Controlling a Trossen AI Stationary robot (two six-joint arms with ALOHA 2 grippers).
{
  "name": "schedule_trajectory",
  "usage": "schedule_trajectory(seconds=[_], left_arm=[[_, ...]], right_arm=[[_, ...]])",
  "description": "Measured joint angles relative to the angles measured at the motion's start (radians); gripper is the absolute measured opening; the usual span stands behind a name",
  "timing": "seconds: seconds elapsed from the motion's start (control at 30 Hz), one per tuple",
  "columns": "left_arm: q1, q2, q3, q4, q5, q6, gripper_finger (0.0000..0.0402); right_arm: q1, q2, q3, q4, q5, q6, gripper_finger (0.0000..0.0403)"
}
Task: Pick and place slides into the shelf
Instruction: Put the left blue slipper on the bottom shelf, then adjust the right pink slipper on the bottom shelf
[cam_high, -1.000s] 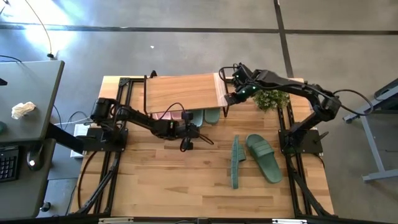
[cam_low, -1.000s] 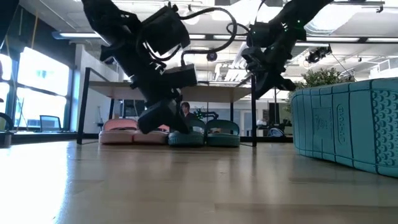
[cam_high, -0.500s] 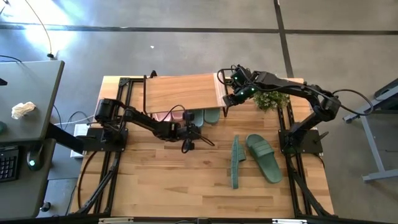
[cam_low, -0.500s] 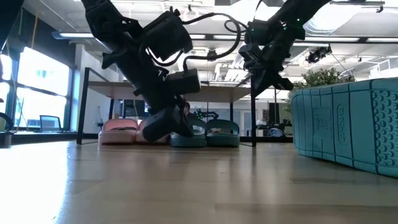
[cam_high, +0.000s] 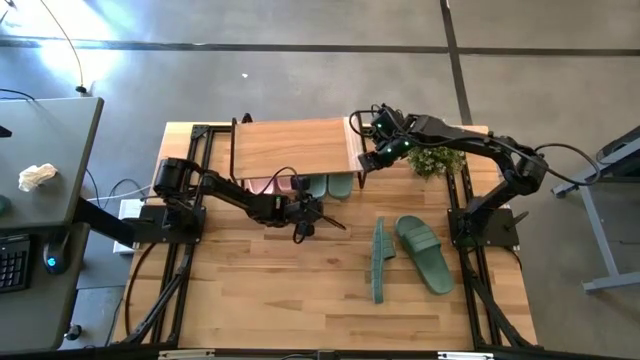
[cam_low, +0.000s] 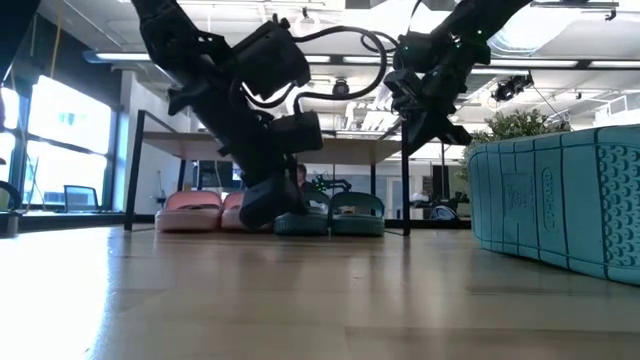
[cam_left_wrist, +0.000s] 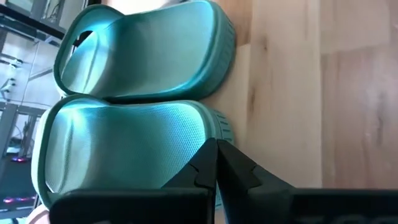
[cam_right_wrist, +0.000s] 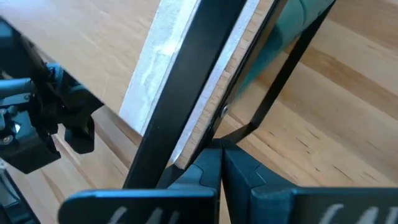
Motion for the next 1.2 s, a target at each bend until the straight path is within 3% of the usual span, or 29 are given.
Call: schedule_trajectory(seconds=[0.7, 1.07, 1.2], left_arm=[[-0.098, 0.0, 0.023, -0.005, -0.045, 0.011, 0.0], [-0.206, -0.002, 0.129, -0.216, -0.08, 0.098, 0.0], [-0.212, 0.008, 0.123, -0.191, -0.082, 0.098, 0.0]], right_arm=[[0.001, 0.0, 0.0, -0.002, 0.005, -0.013, 0.0], [0.0, 0.0, 0.0, -0.003, 0.007, -0.027, 0.0], [0.0, 0.0, 0.0, -0.003, 0.01, -0.033, 0.0]])
